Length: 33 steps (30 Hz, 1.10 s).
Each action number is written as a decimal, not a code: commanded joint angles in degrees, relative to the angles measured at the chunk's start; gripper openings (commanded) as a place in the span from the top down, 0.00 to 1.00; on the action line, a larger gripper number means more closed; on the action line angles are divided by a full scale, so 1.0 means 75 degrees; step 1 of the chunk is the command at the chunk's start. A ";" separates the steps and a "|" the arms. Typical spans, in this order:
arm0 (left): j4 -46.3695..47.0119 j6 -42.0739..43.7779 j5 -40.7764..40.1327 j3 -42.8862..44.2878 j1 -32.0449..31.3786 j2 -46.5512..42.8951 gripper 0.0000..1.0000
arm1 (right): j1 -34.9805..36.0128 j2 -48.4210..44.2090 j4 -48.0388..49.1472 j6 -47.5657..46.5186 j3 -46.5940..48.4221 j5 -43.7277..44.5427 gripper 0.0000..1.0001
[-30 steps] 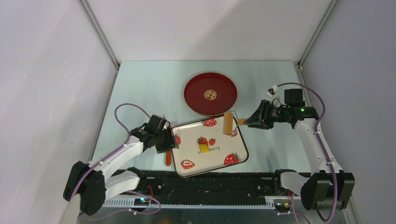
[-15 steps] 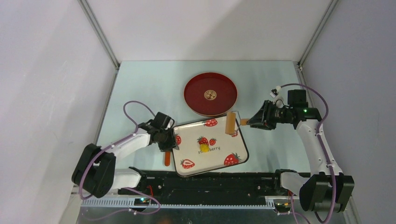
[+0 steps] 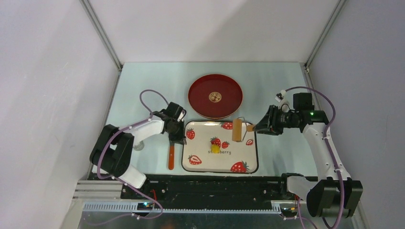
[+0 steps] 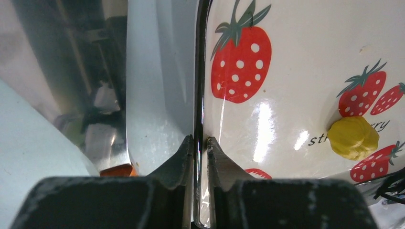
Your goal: Roll out the dumpling wrappers from the dough
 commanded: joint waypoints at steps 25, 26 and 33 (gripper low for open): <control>0.1108 -0.1687 0.0724 -0.0799 -0.0607 -0.0236 0.71 | 0.2362 0.0242 -0.0428 0.1367 0.1177 0.2072 1.00; 0.1127 -0.1700 0.0732 -0.0837 -0.0642 -0.0252 0.71 | 0.2360 0.0240 -0.0430 0.1370 0.1178 0.2070 1.00; 0.1249 -0.1807 0.0768 -0.1006 -0.0781 -0.0386 0.82 | 0.2679 0.0423 -0.0605 0.1391 0.1301 0.2527 1.00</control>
